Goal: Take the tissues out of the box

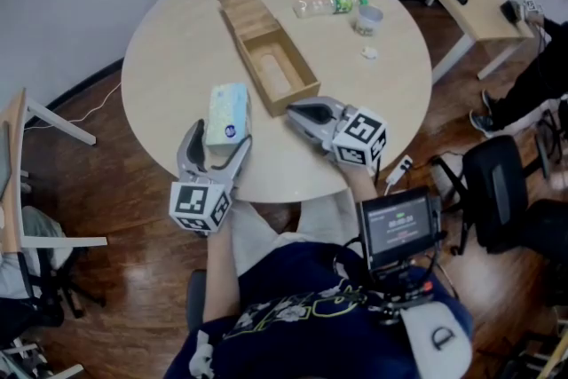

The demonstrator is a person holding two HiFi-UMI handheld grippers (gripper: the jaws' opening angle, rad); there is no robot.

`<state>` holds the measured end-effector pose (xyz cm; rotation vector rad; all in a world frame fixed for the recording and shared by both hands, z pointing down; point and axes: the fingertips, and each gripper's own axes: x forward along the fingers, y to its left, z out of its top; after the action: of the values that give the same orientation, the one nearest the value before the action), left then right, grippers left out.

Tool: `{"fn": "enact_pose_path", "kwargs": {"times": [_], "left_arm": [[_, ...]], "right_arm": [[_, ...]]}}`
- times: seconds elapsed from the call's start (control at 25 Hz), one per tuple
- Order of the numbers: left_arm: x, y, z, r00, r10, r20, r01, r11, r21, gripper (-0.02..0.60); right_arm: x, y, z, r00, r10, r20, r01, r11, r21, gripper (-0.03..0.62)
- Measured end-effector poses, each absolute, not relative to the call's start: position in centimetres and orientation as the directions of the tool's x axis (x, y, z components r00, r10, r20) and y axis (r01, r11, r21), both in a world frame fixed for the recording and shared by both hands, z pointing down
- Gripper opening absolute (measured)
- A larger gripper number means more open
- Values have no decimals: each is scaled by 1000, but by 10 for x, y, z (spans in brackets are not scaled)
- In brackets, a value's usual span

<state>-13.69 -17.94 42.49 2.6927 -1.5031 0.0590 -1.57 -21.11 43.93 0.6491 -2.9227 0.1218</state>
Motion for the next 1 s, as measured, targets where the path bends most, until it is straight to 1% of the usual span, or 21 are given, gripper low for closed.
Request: {"fn": "enact_pose_path", "kwargs": {"times": [0.12,0.28,0.4,0.56,0.68,0.76,0.88,1.0], "left_arm": [[-144,-175,421,483,-875,27,-876,-483,10,428],[-148,-160,398,401,-910,-109,-916,-398,-49,430],[-144,-152,386,398,-901,-173,-917,-385,-106,428],[-132,-148,380,442,-876,-194,-896,-419,-146,428],[-121,-136,364,480,-830,-283,-876,-440,-196,428],[-107,-126,356,528,-786,-321,-846,-453,-282,426],[-77,-114,355,632,-717,-295,-760,-499,-416,426],[-49,-104,360,725,-640,-255,-669,-565,-482,425]], "right_arm": [[-17,-211,439,-897,-416,153,-427,903,-52,-3],[-16,-210,439,-898,-414,151,-425,904,-50,-3],[-16,-211,439,-896,-416,153,-428,902,-51,-3],[-16,-209,441,-896,-415,159,-427,903,-50,-3],[-16,-208,441,-896,-414,158,-426,903,-50,-3],[-17,-208,439,-895,-416,159,-428,902,-52,-3],[-16,-209,439,-896,-415,158,-428,902,-53,-3],[-15,-210,439,-896,-416,157,-428,902,-52,-3]]}}
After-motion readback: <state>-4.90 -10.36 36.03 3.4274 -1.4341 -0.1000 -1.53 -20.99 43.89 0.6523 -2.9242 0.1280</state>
